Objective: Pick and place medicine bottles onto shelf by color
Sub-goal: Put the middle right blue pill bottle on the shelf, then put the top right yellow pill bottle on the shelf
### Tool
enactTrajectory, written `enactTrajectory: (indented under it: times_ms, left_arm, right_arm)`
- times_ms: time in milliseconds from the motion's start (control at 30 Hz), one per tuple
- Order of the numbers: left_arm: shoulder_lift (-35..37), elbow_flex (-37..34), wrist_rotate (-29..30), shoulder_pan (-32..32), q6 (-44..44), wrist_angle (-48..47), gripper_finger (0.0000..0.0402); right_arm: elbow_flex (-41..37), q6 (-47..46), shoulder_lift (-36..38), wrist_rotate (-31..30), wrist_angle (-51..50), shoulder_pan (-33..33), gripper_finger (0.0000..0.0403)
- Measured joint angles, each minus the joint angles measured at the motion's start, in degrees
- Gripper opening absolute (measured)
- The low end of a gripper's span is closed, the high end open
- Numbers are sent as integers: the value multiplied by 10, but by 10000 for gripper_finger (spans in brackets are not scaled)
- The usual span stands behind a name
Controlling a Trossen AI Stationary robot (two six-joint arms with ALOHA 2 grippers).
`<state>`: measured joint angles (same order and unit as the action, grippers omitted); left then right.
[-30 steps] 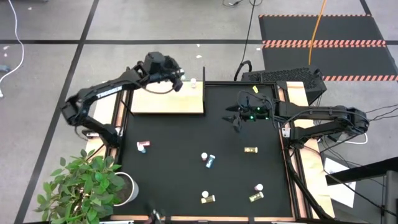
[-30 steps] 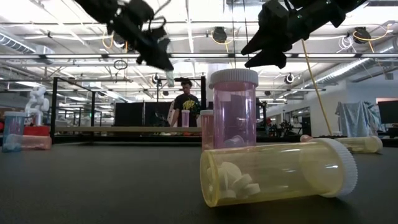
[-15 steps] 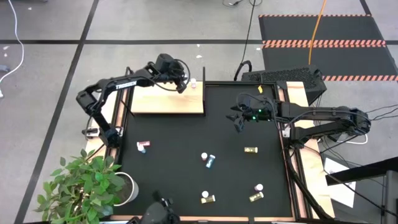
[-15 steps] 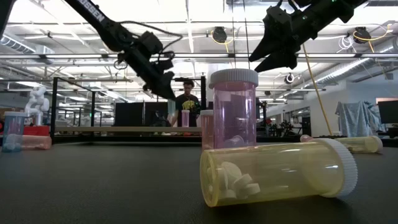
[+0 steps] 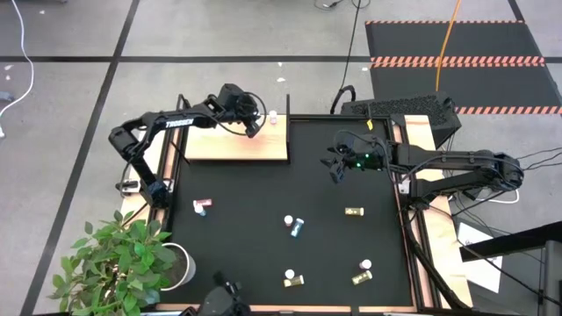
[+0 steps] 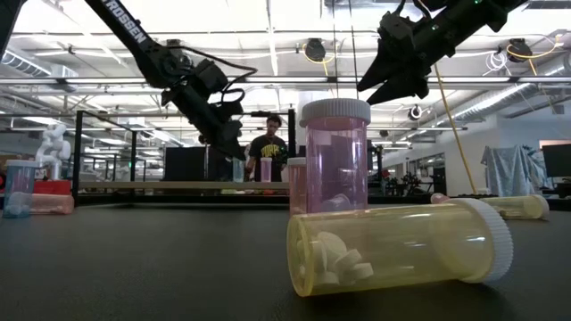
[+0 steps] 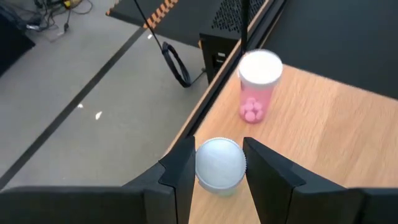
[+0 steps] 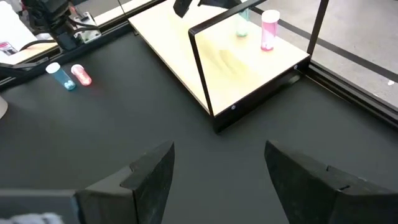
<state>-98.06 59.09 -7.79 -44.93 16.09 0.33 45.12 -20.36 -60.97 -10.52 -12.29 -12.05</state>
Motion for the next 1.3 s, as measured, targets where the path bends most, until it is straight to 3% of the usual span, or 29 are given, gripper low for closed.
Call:
enactTrajectory:
  times_ms: [600,1033,1300]
  left_arm:
    - [0,-9,28,0,-12,24,133]
    - [3,-9,29,0,-33,26,248]
    - [90,-9,30,21,-72,14,289]
  right_arm:
    - [0,-2,0,2,5,0,247]
    - [0,-15,0,17,5,0,247]
    - [0,-58,29,3,0,0,247]
